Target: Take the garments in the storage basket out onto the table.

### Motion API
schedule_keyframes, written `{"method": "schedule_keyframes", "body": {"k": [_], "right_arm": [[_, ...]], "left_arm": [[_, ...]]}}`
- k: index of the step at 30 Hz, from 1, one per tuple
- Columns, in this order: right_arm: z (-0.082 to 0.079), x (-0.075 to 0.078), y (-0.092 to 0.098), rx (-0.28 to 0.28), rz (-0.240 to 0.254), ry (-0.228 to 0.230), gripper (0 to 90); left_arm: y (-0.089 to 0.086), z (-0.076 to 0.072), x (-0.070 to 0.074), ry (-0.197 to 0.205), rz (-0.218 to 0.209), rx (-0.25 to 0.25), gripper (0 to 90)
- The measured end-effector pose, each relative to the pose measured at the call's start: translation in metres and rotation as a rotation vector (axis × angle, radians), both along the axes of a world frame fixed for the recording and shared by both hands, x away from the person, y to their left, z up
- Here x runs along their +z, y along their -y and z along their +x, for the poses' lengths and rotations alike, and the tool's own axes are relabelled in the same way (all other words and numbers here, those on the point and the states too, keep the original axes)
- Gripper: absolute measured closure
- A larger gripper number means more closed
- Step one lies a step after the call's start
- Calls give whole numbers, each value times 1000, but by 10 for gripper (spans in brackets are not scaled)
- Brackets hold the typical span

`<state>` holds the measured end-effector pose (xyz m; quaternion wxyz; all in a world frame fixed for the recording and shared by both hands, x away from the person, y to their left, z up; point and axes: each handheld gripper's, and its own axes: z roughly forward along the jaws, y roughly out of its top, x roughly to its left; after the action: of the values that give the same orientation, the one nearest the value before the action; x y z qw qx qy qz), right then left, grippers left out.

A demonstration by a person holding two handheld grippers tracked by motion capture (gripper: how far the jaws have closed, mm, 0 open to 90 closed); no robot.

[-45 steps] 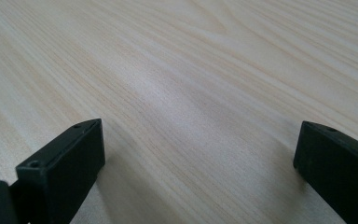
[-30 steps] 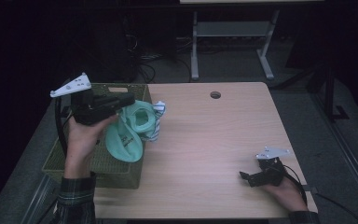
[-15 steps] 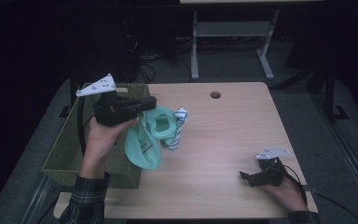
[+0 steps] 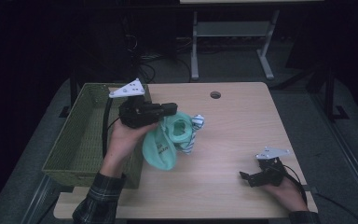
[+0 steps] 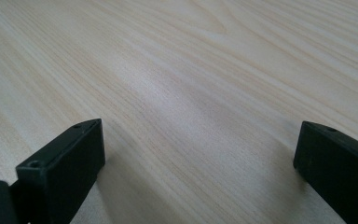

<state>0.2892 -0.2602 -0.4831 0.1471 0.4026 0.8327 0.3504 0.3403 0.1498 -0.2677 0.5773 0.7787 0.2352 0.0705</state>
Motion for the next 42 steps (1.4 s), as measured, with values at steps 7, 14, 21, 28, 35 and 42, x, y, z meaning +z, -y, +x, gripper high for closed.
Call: {"method": "schedule_keyframes", "body": {"k": [7, 14, 21, 28, 35, 42], "right_arm": [[0, 0, 0, 0, 0, 0, 16], [0, 0, 0, 0, 0, 0, 16], [0, 0, 0, 2, 0, 0, 17], [0, 0, 0, 4, -1, 1, 16], [0, 0, 0, 4, -1, 2, 17], [0, 0, 0, 4, -1, 1, 16]], "left_arm": [[21, 4, -15, -24, 27, -10, 841], [42, 8, -33, -36, 60, -2, 841], [58, 8, -47, -54, 69, -14, 840], [76, 8, -59, -66, 89, -39, 841], [92, 8, -77, -84, 112, -53, 840], [100, 12, -95, -112, 145, -60, 840]]}}
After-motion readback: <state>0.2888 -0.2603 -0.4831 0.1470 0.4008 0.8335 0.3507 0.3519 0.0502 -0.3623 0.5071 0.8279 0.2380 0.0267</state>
